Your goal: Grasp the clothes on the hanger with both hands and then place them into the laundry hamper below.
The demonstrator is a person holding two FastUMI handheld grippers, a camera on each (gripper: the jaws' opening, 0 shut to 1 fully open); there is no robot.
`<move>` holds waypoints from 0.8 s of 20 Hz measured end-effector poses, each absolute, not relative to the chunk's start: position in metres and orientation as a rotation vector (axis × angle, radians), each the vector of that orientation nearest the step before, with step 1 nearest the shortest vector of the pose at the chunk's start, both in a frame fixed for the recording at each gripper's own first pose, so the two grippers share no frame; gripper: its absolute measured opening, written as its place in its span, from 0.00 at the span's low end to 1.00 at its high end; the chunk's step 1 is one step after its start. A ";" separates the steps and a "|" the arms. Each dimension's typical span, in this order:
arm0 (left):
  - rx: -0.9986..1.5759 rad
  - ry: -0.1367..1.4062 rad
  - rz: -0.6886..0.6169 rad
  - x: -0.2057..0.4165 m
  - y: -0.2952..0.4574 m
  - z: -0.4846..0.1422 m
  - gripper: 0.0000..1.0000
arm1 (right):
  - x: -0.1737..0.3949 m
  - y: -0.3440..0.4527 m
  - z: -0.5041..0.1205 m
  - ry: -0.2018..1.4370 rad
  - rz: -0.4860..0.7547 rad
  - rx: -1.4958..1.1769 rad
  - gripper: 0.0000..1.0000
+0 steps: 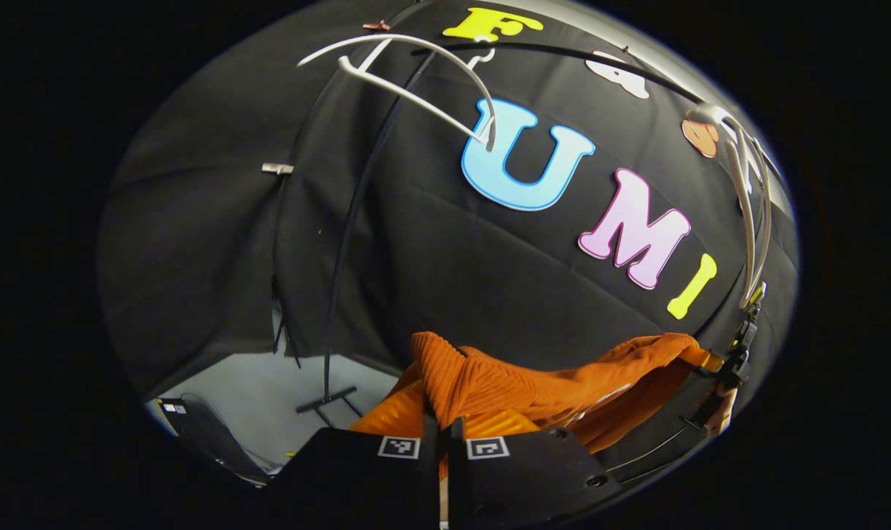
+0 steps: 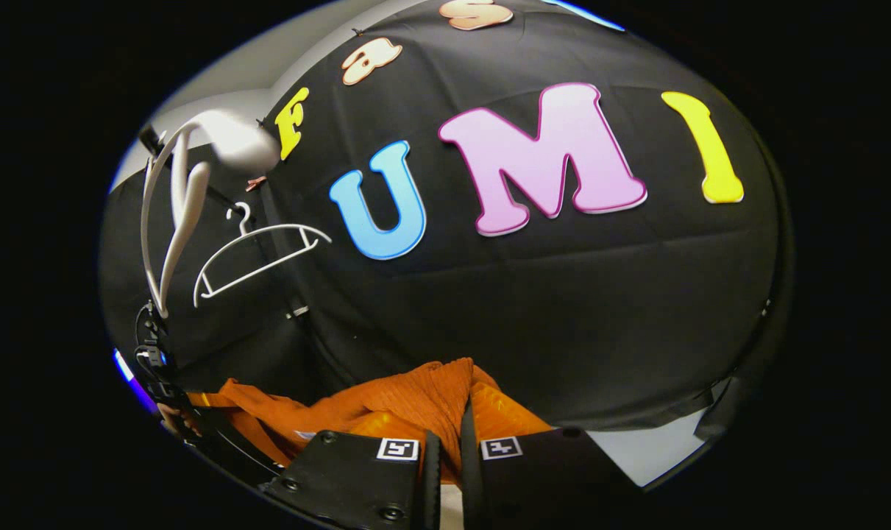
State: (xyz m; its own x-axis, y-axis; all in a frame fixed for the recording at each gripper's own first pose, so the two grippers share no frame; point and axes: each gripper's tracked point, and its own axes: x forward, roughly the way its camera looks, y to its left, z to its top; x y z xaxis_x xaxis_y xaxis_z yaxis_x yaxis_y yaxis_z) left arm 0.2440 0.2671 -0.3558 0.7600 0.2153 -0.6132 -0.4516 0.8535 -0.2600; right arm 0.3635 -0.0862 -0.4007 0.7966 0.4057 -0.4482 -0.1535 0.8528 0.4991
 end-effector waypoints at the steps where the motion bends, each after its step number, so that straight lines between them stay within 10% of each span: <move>1: -0.435 0.620 0.369 0.238 0.258 -0.362 0.09 | 0.351 -0.073 -0.405 0.605 0.334 0.467 0.16; 16: -0.455 0.589 0.098 0.261 0.107 -0.305 0.09 | 0.262 0.057 -0.317 0.671 0.626 0.752 0.15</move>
State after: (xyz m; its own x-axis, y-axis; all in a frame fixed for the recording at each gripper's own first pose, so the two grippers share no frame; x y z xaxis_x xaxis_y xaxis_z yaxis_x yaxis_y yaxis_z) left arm 0.2611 0.1073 -0.3051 0.8297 -0.0388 -0.5569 -0.2171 0.8966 -0.3860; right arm 0.2623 0.0567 -0.3170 0.6262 0.7131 -0.3151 -0.2652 0.5749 0.7740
